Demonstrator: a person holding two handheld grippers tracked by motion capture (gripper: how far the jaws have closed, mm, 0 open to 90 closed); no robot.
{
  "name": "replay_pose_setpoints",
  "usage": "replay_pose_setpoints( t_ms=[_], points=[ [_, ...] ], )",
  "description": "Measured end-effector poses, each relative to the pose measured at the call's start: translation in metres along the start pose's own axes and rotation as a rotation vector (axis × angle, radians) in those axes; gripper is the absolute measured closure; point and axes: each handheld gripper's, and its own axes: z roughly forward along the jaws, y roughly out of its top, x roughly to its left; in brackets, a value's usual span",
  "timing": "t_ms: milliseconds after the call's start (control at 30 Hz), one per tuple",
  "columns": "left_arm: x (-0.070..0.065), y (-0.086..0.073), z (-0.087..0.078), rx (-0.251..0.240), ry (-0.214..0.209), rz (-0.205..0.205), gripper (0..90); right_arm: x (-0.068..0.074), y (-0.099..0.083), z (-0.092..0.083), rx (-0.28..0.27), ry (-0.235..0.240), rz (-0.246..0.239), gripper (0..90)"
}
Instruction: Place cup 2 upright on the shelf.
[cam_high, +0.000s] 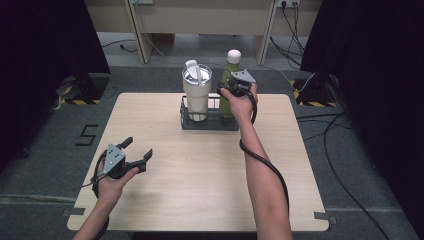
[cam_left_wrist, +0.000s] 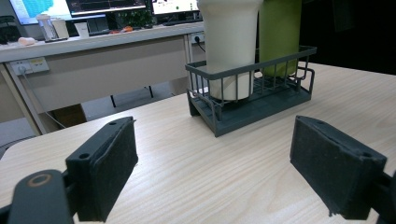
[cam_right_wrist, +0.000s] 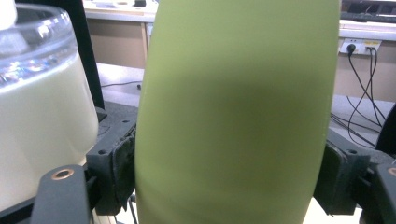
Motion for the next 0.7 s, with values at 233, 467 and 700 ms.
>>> replay_pose_setpoints(
  t_ms=[233, 467, 700],
  points=[
    [0.0002, -0.0002, 0.0000, 0.000, 0.000, 0.000, 14.0, 0.0021, -0.0021, 0.0019, 0.007, 0.002, -0.008, 22.1],
    [0.0004, -0.0003, -0.0001, -0.001, 0.001, 0.001, 14.0, 0.0027, -0.0035, 0.0033, 0.010, -0.001, -0.009, 22.1],
    [0.0009, -0.0002, -0.0002, 0.000, 0.002, 0.002, 14.0, 0.0034, -0.0043, 0.0035, 0.006, 0.000, -0.016, 22.0]
  ],
)
